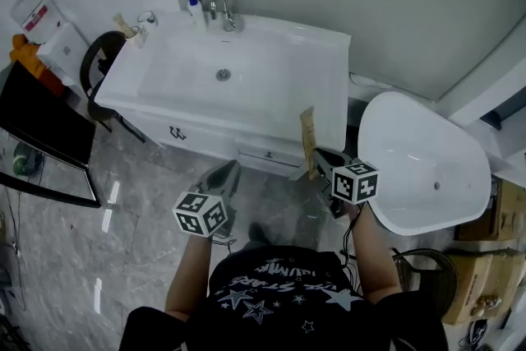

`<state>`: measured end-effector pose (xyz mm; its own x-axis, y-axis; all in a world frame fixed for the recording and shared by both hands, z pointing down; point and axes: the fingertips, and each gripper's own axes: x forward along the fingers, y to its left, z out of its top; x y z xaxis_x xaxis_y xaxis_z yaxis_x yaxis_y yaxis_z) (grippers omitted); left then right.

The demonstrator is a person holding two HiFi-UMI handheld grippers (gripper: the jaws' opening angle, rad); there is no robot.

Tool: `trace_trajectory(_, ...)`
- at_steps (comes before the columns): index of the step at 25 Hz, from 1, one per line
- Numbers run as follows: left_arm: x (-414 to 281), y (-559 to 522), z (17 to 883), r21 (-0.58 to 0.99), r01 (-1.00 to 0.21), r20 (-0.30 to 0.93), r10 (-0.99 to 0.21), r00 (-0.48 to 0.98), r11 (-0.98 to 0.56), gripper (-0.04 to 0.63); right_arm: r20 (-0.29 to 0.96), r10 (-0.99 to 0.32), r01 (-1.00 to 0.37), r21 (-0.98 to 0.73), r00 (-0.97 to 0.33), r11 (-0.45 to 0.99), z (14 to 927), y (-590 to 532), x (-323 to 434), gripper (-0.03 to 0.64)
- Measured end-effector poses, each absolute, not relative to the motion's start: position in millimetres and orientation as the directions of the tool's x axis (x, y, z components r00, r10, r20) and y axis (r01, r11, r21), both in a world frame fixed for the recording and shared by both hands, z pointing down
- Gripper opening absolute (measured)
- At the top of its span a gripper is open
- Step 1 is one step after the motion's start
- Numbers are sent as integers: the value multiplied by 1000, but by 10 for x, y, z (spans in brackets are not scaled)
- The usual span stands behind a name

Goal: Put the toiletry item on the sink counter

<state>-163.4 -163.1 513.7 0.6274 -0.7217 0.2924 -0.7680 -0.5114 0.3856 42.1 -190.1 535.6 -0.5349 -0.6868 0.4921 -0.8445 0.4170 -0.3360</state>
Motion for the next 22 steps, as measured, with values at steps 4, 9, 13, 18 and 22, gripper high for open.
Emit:
trace_trajectory(4, -1718, -1770, 5138, 391, -746, 286, -700, 655, -539, 20, 511, -695, -862, -331, -507, 385, 5378, -1987, 365, 17)
trace_trajectory(9, -1875, -1885, 5160, 401, -737, 285, -690, 665, -544, 20, 520, -702, -873, -319, -487, 369, 5348, -2078, 254, 15)
trace_trajectory(13, -1926, -1931, 5199, 413, -731, 284, -685, 671, -544, 20, 541, -698, -883, -296, -469, 364, 5346, -2129, 283, 17)
trace_trajectory(18, -2002, -2046, 5185, 407, -740, 283, -696, 660, -535, 20, 547, -707, -894, -277, -449, 353, 5296, -2317, 381, 17)
trace_trajectory(22, -2100, -2155, 5183, 401, -763, 292, -718, 631, -508, 20, 536, -711, -890, -280, -456, 359, 5282, -2516, 420, 16)
